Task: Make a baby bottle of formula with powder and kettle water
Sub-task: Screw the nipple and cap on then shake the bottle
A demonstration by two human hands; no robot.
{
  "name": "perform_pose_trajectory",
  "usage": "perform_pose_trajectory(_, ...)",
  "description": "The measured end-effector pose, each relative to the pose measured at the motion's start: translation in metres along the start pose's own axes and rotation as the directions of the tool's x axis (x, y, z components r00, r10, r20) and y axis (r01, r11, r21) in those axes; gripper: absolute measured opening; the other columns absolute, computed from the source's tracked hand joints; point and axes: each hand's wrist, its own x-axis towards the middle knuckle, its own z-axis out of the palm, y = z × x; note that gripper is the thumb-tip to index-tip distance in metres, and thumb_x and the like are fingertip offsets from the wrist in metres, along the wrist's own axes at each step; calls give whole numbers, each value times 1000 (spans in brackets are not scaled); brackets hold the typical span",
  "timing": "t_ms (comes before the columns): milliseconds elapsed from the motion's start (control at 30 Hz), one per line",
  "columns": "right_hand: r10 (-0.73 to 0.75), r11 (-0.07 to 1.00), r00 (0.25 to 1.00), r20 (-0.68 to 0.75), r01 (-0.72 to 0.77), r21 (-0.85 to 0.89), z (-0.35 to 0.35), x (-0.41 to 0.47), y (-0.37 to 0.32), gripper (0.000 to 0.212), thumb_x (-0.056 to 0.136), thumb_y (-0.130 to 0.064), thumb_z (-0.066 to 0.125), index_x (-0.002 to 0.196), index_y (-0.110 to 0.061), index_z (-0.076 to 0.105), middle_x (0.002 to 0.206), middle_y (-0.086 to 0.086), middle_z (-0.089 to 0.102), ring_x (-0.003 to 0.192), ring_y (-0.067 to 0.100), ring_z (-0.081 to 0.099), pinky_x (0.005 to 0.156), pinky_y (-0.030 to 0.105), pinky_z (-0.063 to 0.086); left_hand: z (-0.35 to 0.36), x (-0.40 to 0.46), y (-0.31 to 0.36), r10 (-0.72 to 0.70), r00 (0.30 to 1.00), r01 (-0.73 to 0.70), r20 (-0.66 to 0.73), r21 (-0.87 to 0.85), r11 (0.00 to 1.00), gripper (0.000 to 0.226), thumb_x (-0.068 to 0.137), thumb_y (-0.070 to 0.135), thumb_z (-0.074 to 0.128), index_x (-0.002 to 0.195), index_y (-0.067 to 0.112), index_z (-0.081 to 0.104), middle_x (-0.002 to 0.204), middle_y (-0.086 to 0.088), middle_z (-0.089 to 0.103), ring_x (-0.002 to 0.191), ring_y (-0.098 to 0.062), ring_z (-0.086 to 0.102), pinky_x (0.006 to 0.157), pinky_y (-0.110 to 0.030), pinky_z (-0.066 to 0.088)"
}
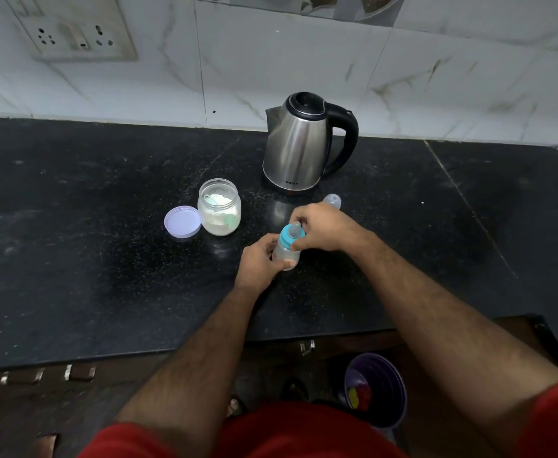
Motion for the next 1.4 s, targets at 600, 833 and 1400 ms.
perform_pose_trajectory(600, -18, 998, 1000, -24, 19, 63, 7, 1, 10, 34, 71, -35, 83, 100, -23, 69, 84, -12, 61, 81, 8, 58, 66, 25, 44, -1, 2, -2, 5, 1000, -5, 7, 6, 1000, 49, 66, 14, 88, 108, 28, 66, 102, 10, 74, 97, -7, 70, 94, -37, 56)
perform_pose_trajectory(833, 157, 949, 964, -214, -208, -238, 25, -3, -7, 57, 71, -81, 53, 63, -26, 43, 67, -7, 55, 59, 9, 47, 50, 28, 33, -2, 1, -1, 28, 1000, -28, 6, 12, 1000, 45, 67, 12, 85, 96, 38, 63, 97, 7, 75, 95, -12, 71, 93, -42, 56)
perform_pose_trajectory(1400, 116, 965, 968, -224, -163, -205, 27, -2, -7, 49, 74, -66, 66, 86, -20, 55, 87, -2, 64, 82, 17, 61, 62, 32, 44, -1, 3, -3, -7, 1000, 7, 15, 13, 1000, 48, 66, 12, 87, 107, 26, 67, 98, 9, 75, 95, -7, 71, 93, -36, 56)
